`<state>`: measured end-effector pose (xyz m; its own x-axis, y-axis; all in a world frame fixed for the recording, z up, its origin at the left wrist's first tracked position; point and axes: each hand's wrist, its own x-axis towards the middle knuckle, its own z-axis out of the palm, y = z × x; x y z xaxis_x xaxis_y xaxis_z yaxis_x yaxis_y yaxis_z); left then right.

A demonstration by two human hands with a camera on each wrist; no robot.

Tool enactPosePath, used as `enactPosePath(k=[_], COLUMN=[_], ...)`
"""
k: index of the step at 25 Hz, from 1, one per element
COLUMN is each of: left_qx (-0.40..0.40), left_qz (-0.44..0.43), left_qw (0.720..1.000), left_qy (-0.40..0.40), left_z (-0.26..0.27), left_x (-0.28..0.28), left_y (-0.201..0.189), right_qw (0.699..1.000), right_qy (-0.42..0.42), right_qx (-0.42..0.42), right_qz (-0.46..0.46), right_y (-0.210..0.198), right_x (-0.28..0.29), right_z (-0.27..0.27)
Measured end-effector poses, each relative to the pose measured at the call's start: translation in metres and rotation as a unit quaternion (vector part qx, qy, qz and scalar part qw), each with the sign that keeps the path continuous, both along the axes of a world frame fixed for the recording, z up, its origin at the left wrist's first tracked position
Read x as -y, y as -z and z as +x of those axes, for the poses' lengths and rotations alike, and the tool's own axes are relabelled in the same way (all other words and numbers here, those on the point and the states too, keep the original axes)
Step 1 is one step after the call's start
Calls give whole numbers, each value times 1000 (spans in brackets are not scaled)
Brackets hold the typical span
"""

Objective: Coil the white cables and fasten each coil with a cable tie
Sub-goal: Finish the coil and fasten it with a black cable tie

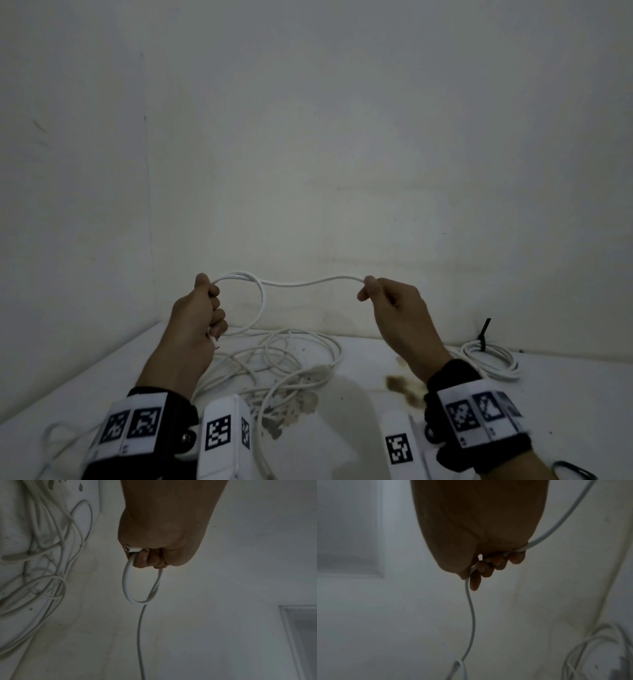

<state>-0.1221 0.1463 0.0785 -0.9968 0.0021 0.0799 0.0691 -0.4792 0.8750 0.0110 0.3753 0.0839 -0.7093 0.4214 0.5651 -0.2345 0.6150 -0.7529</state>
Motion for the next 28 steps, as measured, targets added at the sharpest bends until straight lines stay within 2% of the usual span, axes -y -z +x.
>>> enactPosePath(k=[1, 3, 5, 8, 12, 15, 18, 23, 26, 28], left_qx=[1, 1, -3, -8, -11, -11, -16, -9, 6, -17], left_qz=[9, 31, 52, 61, 70, 74, 40, -30, -6, -34], left_qw=[1000, 999, 998, 997, 994, 990, 990, 991, 990, 985], left_qy=[1, 13, 28, 51, 84, 116, 135, 131, 137, 168], left_z=[1, 6, 10, 16, 24, 30, 40, 49, 51, 55], left_x=[-2, -9, -17, -26, -36, -42, -48, -70, -75, -69], left_y=[-1, -3, -4, -5, -6, -7, -9, -8, -10, -11], right_qw=[992, 942, 908, 884, 864, 855, 860, 850, 860, 871], right_qy=[47, 107, 114, 87, -7, -26, -21, -55, -87, -93], right_qx=[5, 50, 43, 26, 78, 84, 88, 111, 111, 98], right_qz=[117, 314, 400, 459, 498, 511, 502, 511, 491, 473], right_y=[2, 9, 16, 9, 8, 10, 8, 7, 6, 3], right_x=[2, 14, 30, 54, 79, 84, 82, 88, 91, 89], right_z=[1, 4, 7, 13, 24, 29, 30, 34, 38, 37])
